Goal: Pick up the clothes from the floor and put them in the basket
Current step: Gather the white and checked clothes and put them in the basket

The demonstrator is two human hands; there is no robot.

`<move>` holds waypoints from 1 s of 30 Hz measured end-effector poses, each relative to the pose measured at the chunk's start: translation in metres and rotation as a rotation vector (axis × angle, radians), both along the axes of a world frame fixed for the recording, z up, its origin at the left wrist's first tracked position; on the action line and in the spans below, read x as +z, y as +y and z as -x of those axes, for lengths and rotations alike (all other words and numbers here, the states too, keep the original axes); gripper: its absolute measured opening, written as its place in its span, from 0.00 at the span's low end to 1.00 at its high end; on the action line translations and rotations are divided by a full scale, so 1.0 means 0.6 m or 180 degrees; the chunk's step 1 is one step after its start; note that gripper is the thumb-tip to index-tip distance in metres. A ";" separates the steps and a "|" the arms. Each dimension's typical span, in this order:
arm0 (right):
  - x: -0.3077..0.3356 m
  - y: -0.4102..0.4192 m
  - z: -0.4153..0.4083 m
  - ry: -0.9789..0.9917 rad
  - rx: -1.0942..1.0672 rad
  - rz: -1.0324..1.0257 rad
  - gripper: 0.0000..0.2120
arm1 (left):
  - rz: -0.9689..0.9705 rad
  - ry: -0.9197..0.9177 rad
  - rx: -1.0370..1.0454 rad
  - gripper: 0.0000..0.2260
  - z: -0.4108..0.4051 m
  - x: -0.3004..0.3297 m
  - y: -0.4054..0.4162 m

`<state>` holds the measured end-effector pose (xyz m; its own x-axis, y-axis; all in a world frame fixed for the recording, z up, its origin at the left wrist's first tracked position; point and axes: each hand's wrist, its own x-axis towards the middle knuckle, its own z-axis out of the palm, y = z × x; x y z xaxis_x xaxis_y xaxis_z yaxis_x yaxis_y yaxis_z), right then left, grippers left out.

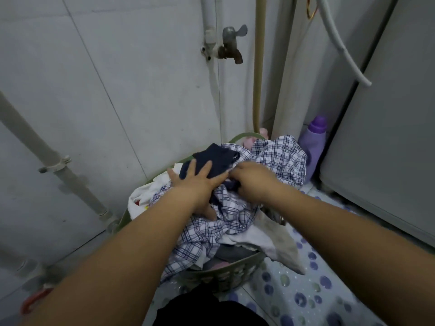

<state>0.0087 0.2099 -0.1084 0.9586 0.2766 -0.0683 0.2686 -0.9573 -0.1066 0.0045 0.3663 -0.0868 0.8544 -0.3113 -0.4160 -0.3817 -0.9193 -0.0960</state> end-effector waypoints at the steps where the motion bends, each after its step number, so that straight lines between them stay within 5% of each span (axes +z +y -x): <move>1: 0.001 -0.022 -0.005 -0.0059 -0.0181 0.0480 0.26 | 0.0003 0.0231 0.0191 0.49 -0.005 -0.011 0.004; 3: -0.003 -0.061 -0.008 0.0304 -0.0594 0.1040 0.37 | 0.0120 0.0481 0.0486 0.49 -0.018 -0.037 0.021; 6: -0.029 -0.066 -0.008 0.1033 -0.0469 0.1213 0.40 | 0.0097 0.0644 0.0672 0.51 -0.031 -0.070 0.052; 11: -0.037 -0.050 0.008 0.2300 -0.0337 0.0152 0.46 | 0.0230 0.0828 0.0702 0.52 -0.031 -0.077 0.066; 14: -0.028 -0.066 0.017 0.2623 -0.0168 0.0264 0.58 | 0.0277 0.1123 0.0526 0.51 -0.030 -0.052 0.075; 19: -0.058 -0.043 0.015 0.2298 0.0022 0.1214 0.65 | -0.0630 0.1364 0.0289 0.65 -0.024 -0.042 0.082; 23: -0.091 -0.030 -0.003 0.1781 -0.0044 0.1195 0.63 | -0.1233 0.0823 0.0367 0.75 -0.014 -0.087 0.064; 30: -0.127 -0.022 -0.040 0.1778 -0.0258 0.0942 0.61 | -0.1021 0.0264 0.0858 0.63 -0.020 -0.106 0.027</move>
<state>0.0325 0.1966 -0.1846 0.7734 0.0975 -0.6264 0.1746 -0.9827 0.0626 0.0165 0.3822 -0.1503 0.8470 0.0749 -0.5263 -0.1504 -0.9158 -0.3725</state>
